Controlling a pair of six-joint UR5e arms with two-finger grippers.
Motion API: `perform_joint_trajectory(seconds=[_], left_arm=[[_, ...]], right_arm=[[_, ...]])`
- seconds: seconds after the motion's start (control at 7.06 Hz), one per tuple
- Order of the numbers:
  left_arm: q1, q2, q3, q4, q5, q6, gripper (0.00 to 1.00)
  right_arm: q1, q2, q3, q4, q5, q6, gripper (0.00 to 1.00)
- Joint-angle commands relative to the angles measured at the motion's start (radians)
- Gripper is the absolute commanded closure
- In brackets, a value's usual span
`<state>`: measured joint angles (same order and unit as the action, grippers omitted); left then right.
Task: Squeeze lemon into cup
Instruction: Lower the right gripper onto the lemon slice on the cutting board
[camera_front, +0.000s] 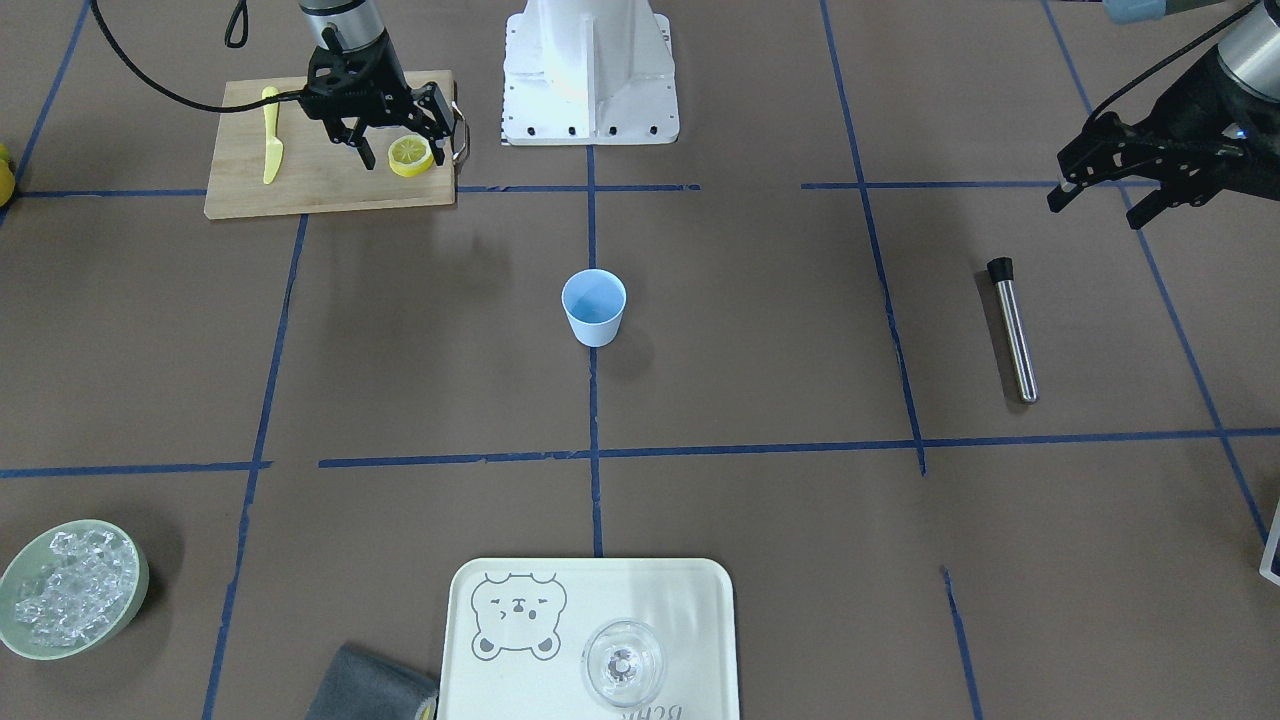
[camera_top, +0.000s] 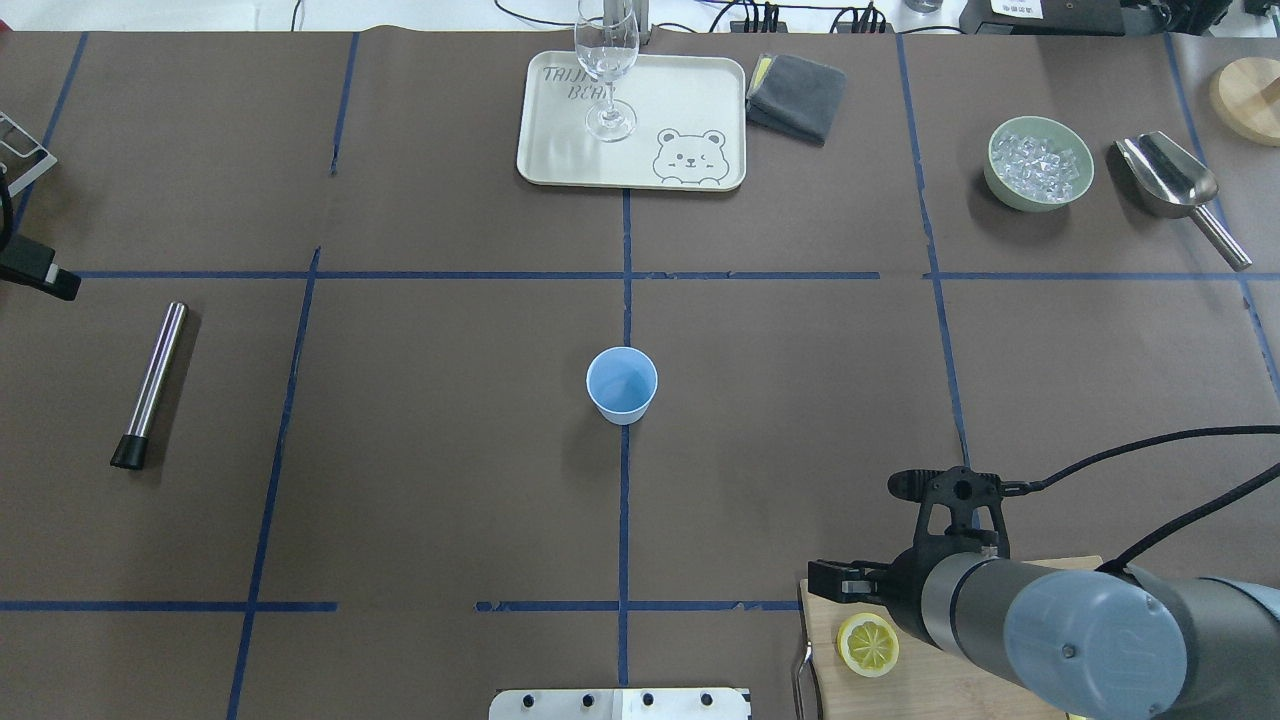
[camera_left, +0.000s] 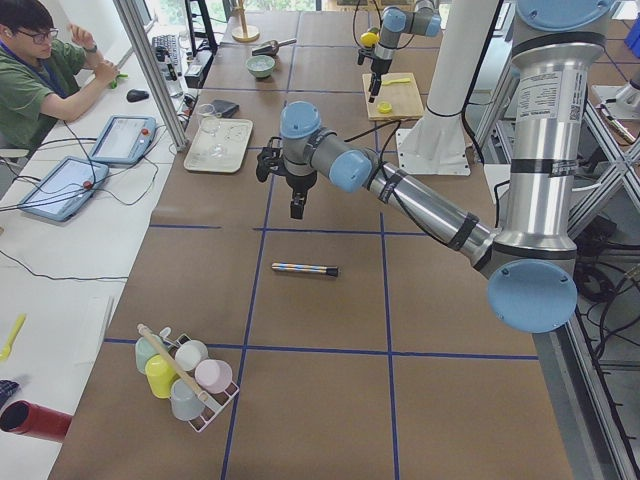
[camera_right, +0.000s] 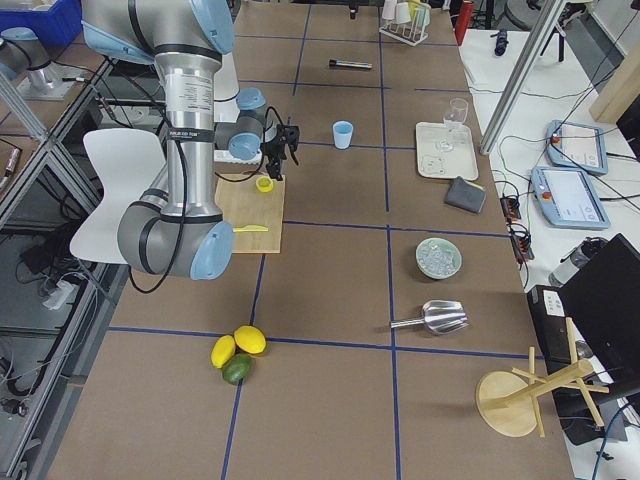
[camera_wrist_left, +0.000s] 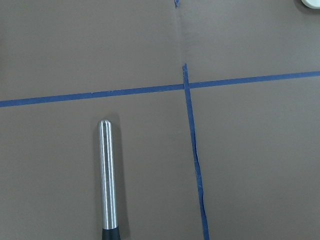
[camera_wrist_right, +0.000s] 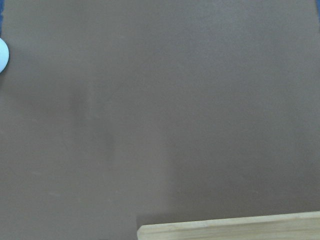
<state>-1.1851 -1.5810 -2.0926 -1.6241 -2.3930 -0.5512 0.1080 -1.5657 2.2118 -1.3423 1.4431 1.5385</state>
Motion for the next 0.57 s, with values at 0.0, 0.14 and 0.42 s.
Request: perform_joint_trajectory(seconds=[0.0, 0.14, 0.42], left_arm=[[0.001, -0.002, 0.011, -0.010, 0.000, 0.001, 0.00], [0.001, -0.002, 0.011, -0.010, 0.000, 0.001, 0.00], [-0.001, -0.002, 0.008, -0.008, -0.002, 0.001, 0.00]], right_arm=[[-0.079, 0.007, -0.033, -0.008, -0.071, 0.061, 0.00], [-0.083, 0.003, -0.034, -0.008, -0.081, 0.061, 0.00], [-0.099, -0.007, -0.037, -0.008, -0.082, 0.063, 0.00]])
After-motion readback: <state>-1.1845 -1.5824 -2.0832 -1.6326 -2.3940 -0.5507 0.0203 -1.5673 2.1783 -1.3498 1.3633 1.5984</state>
